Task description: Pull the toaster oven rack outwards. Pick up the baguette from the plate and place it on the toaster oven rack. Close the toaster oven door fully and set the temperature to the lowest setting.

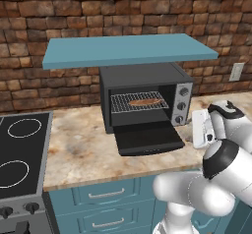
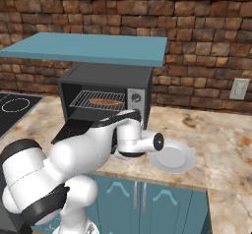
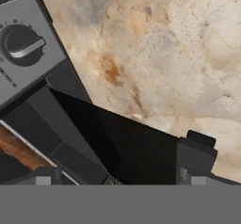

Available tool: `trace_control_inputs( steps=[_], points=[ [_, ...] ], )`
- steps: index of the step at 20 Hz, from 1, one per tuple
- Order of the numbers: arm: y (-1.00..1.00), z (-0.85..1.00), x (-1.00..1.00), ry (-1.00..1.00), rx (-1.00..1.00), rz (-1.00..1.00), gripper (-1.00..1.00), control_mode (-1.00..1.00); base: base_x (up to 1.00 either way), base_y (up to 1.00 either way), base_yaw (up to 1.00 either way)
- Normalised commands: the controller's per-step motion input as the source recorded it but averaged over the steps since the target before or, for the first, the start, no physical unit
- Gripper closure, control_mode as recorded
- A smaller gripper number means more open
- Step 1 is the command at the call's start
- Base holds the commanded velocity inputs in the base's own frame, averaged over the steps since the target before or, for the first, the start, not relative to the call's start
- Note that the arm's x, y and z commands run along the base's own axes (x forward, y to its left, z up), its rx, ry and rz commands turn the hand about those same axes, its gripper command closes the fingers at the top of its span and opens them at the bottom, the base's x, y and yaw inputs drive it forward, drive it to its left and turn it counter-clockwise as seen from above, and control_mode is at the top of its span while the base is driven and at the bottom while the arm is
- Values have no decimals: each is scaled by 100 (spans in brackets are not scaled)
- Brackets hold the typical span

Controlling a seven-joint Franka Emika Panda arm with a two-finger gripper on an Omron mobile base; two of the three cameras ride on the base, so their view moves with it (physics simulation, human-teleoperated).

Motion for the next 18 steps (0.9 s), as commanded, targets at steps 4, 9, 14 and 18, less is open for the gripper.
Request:
trace_control_inputs(
  steps=[4, 9, 14, 18],
  points=[
    [-3, -6, -33, 0, 0, -8, -100, -100, 0, 0, 0],
    [0, -7, -5, 0, 0, -3, -100, -100, 0, 0, 0],
    [0, -1, 0, 2, 0, 0, -100, -100, 0, 0, 0],
    [-5, -11, 0, 5, 0, 0, -100, -100, 0, 0, 0]
  ],
)
